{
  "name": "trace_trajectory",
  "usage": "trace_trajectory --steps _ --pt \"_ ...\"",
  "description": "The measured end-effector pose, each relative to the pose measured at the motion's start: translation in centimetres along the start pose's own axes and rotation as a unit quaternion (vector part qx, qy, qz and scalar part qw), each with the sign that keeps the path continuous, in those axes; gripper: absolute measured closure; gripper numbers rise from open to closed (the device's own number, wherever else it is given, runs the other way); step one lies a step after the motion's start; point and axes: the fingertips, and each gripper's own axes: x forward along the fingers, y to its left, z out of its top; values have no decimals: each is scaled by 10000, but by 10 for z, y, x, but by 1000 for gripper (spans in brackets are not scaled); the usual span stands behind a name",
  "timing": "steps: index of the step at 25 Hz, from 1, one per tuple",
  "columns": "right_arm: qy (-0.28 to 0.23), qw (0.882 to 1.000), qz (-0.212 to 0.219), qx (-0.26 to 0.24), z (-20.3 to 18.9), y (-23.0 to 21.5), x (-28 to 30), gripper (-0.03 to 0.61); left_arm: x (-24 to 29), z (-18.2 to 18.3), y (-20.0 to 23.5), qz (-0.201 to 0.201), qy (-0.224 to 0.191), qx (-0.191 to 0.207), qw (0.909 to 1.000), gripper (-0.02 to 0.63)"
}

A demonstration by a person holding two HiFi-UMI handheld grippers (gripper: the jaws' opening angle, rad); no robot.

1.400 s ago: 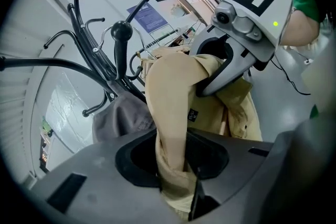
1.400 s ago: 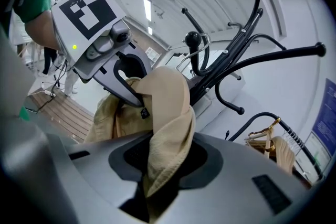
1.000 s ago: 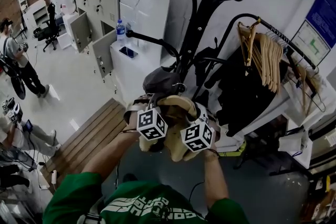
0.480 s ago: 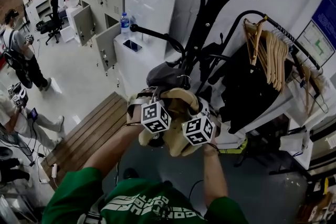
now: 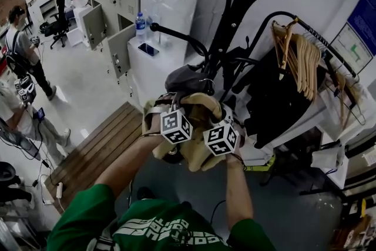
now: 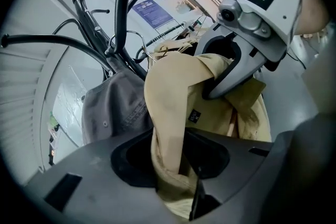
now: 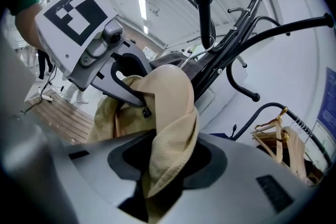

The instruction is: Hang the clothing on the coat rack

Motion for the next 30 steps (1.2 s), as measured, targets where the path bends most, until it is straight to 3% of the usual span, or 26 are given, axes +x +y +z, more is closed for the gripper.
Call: trace_trajectory --steps 7,15,26,30 --pt "26 9999 -124 46 -1 -4 -13 350 -10 1 5 296 -67 9 9995 448" --pt "-207 9981 -352 460 -2 -12 -49 348 -43 1 4 417 -225 -187 9987 448" --pt "-414 9877 -134 1501 -19 14 -99 353 -101 0 -19 329 -597 -1275 9895 448" --pt "-424 9819 -84 1842 -27 28 -118 426 -121 0 -35 183 -745 -1746 9816 483"
